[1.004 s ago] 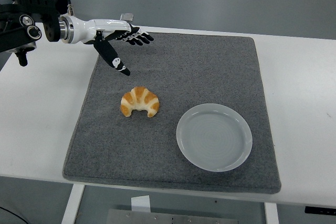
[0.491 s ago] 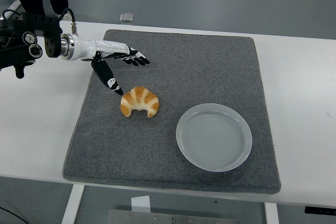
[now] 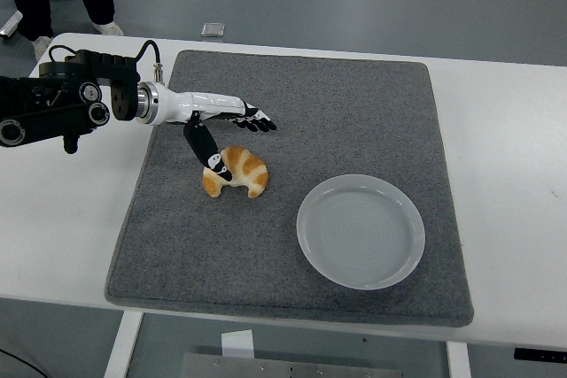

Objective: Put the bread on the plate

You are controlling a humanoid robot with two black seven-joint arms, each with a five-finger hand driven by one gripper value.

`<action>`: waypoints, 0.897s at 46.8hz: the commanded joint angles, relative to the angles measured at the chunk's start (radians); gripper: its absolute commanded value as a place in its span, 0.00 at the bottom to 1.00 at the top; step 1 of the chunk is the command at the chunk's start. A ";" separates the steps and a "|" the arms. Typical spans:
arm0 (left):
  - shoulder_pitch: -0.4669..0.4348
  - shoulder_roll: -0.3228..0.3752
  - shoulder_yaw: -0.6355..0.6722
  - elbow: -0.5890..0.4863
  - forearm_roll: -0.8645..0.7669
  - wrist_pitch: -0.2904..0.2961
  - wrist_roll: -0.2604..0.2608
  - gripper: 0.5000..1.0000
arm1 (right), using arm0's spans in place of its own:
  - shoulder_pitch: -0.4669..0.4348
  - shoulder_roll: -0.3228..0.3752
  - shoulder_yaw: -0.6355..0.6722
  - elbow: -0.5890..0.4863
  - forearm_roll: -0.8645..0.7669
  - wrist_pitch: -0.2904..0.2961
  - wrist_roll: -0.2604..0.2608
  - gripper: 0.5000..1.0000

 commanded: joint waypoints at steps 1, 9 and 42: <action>0.003 -0.004 0.016 0.000 0.014 0.015 0.000 1.00 | 0.000 0.000 0.000 0.000 0.000 0.000 0.001 0.90; 0.006 -0.006 0.050 0.000 0.021 0.041 0.000 1.00 | 0.000 0.000 0.000 0.000 0.000 0.000 0.001 0.90; 0.020 -0.033 0.062 0.000 0.045 0.095 -0.002 0.89 | 0.000 0.000 0.000 0.000 0.000 0.000 -0.001 0.91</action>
